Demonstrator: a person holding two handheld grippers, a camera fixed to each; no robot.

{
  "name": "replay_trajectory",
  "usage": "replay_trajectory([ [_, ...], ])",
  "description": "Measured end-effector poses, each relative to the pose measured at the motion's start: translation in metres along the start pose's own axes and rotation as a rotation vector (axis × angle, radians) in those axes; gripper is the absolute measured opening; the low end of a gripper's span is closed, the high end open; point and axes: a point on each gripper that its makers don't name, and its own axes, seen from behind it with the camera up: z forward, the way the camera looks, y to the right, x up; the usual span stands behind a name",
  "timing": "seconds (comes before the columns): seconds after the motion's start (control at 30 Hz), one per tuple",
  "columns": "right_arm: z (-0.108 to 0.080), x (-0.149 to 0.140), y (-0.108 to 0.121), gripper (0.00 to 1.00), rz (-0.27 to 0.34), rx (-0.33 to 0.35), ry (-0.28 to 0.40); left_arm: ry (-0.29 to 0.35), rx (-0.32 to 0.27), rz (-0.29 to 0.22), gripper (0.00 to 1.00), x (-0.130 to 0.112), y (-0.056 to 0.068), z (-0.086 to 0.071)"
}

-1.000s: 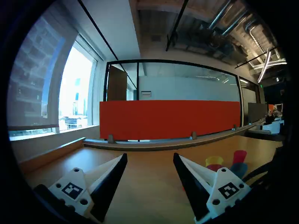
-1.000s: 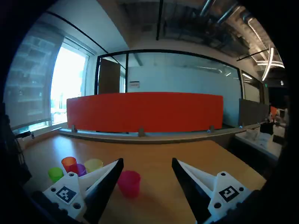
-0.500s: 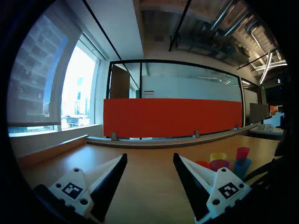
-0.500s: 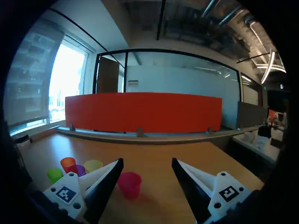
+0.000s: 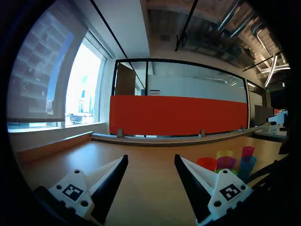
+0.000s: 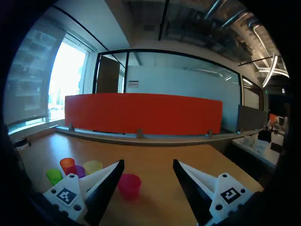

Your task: Pour water

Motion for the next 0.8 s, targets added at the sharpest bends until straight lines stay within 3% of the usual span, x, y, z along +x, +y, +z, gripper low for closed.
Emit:
replay_trajectory([
  [0.8,-0.001,0.004,-0.003,1.00,-0.013,0.002,0.003,-0.033,0.011,0.010,0.91,-0.019,-0.005,0.002],
])
